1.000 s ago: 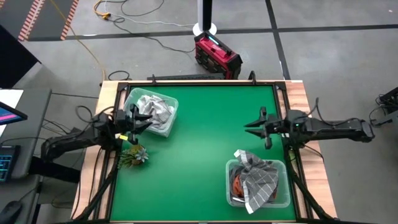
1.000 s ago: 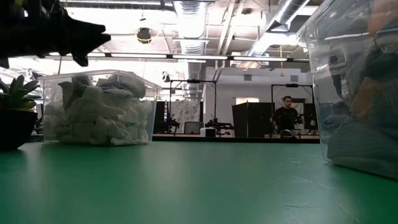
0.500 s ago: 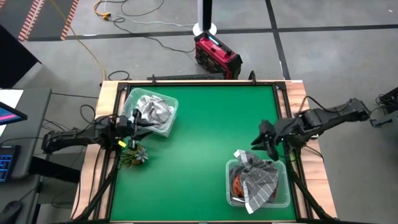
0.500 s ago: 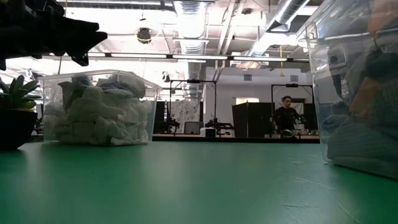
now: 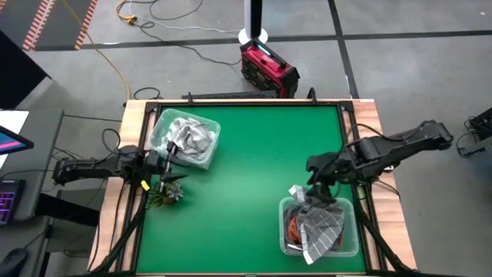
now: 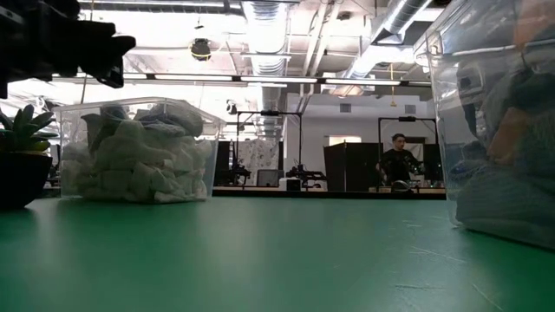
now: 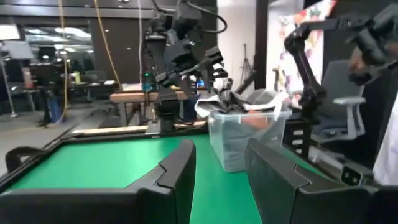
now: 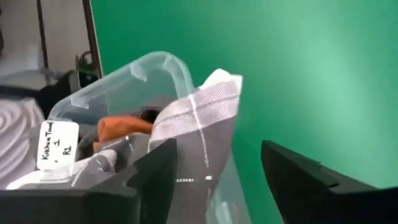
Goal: Sort towels by color in basket
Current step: Adjust the gray checkered towel
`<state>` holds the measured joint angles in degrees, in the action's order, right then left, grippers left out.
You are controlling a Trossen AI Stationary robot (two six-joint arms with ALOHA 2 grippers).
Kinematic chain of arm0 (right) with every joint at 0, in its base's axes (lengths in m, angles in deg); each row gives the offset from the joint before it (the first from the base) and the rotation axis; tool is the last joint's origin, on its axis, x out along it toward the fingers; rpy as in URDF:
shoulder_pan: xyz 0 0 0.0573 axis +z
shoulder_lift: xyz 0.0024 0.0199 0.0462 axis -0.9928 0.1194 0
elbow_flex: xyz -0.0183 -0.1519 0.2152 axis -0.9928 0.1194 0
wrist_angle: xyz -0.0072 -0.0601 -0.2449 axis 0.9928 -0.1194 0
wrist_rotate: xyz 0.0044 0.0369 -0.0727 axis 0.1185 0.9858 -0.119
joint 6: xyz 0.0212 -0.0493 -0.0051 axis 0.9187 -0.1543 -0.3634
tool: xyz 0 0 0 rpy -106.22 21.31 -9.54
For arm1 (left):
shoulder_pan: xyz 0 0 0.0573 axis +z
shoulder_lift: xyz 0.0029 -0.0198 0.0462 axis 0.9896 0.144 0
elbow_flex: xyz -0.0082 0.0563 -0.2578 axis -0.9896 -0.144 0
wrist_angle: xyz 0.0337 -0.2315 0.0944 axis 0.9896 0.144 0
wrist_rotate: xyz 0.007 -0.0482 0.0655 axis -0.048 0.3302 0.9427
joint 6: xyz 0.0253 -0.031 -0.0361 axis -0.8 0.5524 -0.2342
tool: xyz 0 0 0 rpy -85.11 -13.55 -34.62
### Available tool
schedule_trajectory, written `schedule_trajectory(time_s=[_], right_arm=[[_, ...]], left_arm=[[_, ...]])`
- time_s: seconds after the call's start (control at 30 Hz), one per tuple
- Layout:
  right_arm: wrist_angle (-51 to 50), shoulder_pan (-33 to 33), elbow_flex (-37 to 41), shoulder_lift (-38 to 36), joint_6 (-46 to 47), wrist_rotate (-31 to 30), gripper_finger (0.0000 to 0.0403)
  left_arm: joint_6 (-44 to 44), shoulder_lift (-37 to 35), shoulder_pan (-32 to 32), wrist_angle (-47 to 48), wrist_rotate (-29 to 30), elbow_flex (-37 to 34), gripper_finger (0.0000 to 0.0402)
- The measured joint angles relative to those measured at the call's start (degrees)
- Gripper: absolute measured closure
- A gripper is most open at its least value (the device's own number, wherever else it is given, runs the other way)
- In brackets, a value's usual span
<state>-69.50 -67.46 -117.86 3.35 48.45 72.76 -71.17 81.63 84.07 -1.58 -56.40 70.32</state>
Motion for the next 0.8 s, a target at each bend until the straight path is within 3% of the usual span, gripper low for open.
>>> schedule_trajectory(time_s=[0.23, 0.4, 0.5, 0.73, 0.8], right_arm=[[7.19, -2.19, -0.01, 4.06, -1.88, 8.81, 0.0133], [6.15, -3.82, -0.01, 6.66, -2.77, 9.29, 0.0148], [6.29, -3.57, -0.01, 8.26, -5.1, 9.33, 0.0193], [6.01, -2.28, 0.01, 8.27, -8.17, 9.33, 0.036], [5.96, -2.28, 0.0, 7.0, -8.14, 9.33, 0.0385]], left_arm=[[-1.36, 0.0, -0.25, 0.97, 0.02, -0.03, 0.0272], [2.32, 0.0, -0.24, 0.88, 0.02, -0.03, 0.0272], [6.04, 0.0, -0.24, 0.91, 0.03, -0.04, 0.0272], [11.3, 0.02, -0.24, 0.95, 1.28, -0.07, 0.0272], [11.38, 0.0, -0.24, 0.95, 2.28, 0.03, 0.0272]])
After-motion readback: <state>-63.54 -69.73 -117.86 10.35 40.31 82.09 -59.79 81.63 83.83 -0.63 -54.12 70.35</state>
